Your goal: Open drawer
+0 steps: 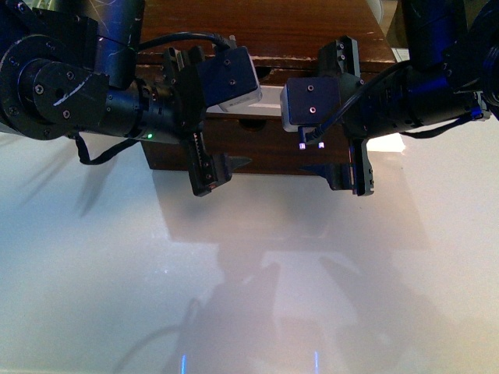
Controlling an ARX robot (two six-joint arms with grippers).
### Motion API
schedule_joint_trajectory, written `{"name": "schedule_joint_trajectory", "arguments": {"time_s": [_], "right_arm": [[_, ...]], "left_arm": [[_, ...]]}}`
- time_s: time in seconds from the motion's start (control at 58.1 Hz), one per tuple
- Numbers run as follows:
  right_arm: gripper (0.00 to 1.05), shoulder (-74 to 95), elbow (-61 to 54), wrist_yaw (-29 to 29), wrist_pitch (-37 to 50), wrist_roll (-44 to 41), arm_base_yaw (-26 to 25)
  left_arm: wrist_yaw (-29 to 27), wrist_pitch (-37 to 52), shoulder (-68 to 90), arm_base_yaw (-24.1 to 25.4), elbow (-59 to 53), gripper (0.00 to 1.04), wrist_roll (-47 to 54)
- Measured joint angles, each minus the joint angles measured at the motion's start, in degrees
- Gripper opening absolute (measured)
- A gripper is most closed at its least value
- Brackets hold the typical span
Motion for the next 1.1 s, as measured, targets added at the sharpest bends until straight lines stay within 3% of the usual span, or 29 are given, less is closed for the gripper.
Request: {"name": "schedule_joint_trajectory", "arguments": {"time_s": [0.465, 1.102], "right_arm": [[0.96, 0.68, 1.11, 0.66, -2.19, -4.85, 0.50], [0.96, 1.57, -0.17, 0.76, -0.98, -4.87, 1.49]], "left_arm": [[0.04, -0.72, 0.00, 0.00, 0.28, 0.96, 1.09], [1.03, -1.33, -0.02, 0.22, 0.20, 0.96, 2.08]]}}
